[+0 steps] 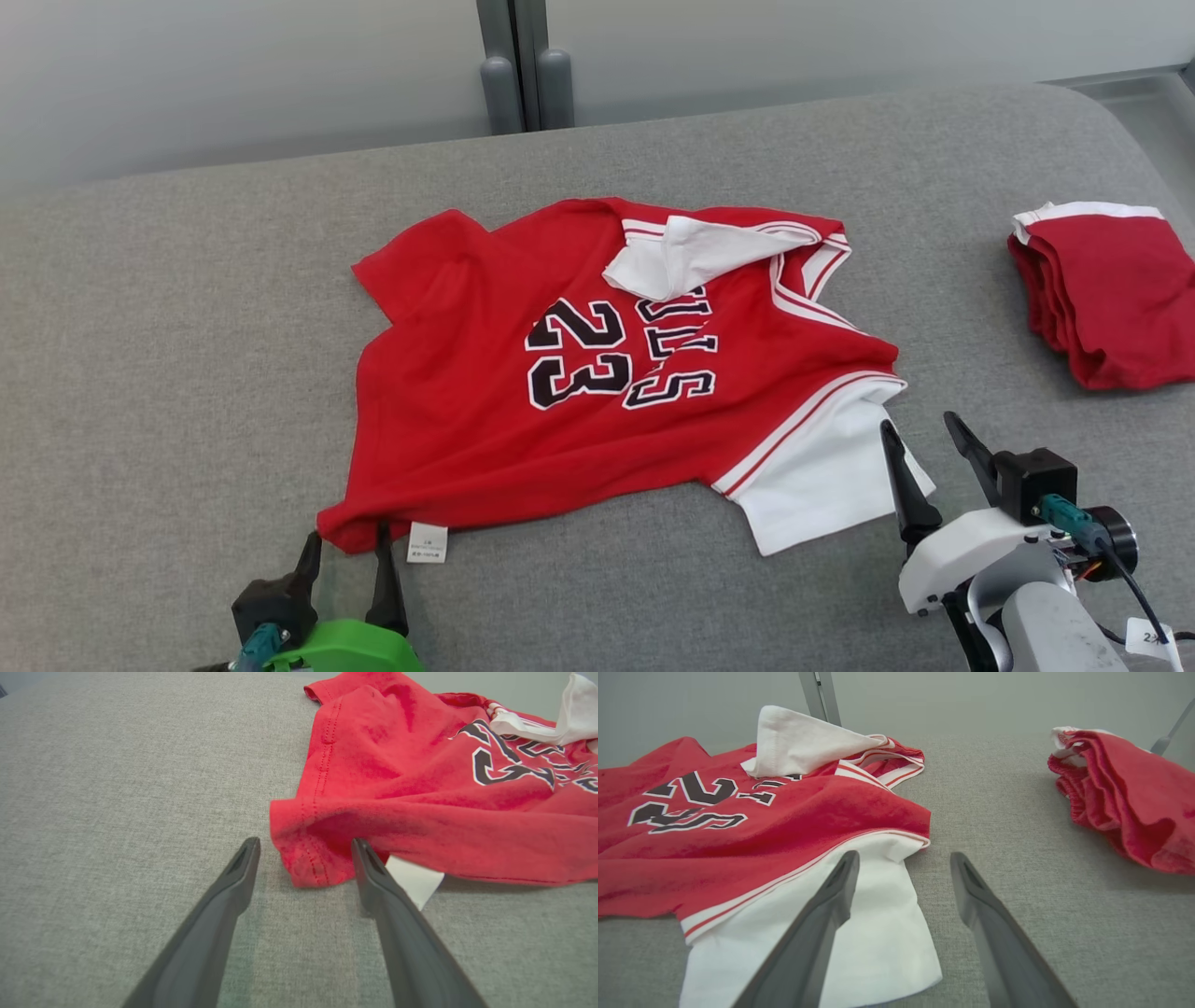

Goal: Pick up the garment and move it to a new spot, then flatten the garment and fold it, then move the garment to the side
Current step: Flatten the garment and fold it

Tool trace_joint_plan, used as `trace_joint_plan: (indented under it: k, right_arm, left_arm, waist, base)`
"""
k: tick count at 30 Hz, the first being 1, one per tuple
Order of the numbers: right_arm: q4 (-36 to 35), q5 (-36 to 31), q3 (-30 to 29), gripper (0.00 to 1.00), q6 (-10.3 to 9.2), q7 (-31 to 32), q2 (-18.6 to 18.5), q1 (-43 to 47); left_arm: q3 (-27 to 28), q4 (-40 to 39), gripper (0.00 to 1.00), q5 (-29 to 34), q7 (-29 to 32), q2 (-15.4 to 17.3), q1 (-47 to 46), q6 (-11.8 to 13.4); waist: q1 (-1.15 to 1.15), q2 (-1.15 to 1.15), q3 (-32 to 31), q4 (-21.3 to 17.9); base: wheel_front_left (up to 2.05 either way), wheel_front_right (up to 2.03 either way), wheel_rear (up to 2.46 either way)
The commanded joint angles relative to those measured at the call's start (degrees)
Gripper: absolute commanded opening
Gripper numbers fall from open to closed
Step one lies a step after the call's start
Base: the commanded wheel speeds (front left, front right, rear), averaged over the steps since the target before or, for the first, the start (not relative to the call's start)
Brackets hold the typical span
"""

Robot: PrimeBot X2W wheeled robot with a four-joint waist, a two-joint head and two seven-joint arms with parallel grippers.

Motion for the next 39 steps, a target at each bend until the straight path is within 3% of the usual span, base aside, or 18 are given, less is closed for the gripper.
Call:
trace_joint_plan:
  k: [1, 21, 22, 24, 25, 26, 28, 34, 39]
  right_arm:
    - [0.73, -0.52, -0.4, 1.0, -0.09, -0.07, -0.21, -0.71]
    - [12.4, -3.72, -1.8, 0.99, -0.09, -0.01, -0.19, -3.13]
    - [12.86, -3.74, -1.61, 0.56, -0.09, -0.01, -0.18, -3.21]
    - [13.45, -3.62, -1.47, 0.4, -0.09, 0.0, -0.18, -3.31]
    - [13.8, -3.52, -1.3, 0.2, -0.09, 0.04, -0.17, -3.35]
    - [14.29, -3.18, -1.06, 0.0, -0.09, 0.06, -0.16, -3.33]
    - [14.93, -2.84, -0.74, 0.0, -0.09, 0.07, -0.15, -3.34]
    - [15.51, -1.03, -0.08, 0.0, -0.09, 0.14, -0.12, -3.57]
    - [10.24, 2.4, 0.44, 0.0, -0.09, -0.02, -0.16, -3.35]
  left_arm:
    - [0.08, 0.28, 1.0, -0.14, 0.03, 0.27, -1.12, -0.11]
    - [-1.23, 0.97, 1.0, -1.11, 0.03, 0.27, -2.58, -0.61]
    - [-1.22, 1.08, 1.0, -1.22, 0.03, 0.27, -2.65, -0.76]
    - [-1.24, 1.22, 0.89, -1.39, 0.03, 0.27, -2.77, -1.06]
    - [-1.23, 1.27, 0.49, -1.46, 0.03, 0.27, -2.81, -1.1]
    - [-1.24, 1.34, 0.32, -1.62, 0.03, 0.27, -2.85, -1.21]
    - [-1.23, 1.22, 0.0, -1.65, 0.03, 0.27, -2.91, -1.47]
    - [-1.25, 0.16, 0.0, -1.64, 0.03, 0.27, -2.89, -1.93]
    - [-0.9, -2.13, 0.0, -0.42, 0.02, 0.27, -1.57, -3.35]
  waist:
    - [0.0, 0.0, 0.99, 0.15]
    - [0.0, 0.0, 2.73, 1.02]
    - [0.0, 0.0, 2.74, 1.09]
    - [0.0, 0.0, 2.74, 1.15]
    - [0.0, 0.0, 2.72, 1.18]
    - [0.0, 0.0, 2.69, 1.21]
    - [0.0, 0.0, 2.67, 1.23]
    - [0.0, 0.0, 2.49, 1.42]
    - [0.0, 0.0, 1.57, 1.59]
  base:
    - [0.0, 0.0, 0.0]
    - [0.0, 0.0, 0.0]
    - [0.0, 0.0, 0.0]
    - [0.0, 0.0, 0.0]
    - [0.0, 0.0, 0.0]
    - [0.0, 0.0, 0.0]
    - [0.0, 0.0, 0.0]
    - [0.0, 0.0, 0.0]
    - [0.0, 0.0, 0.0]
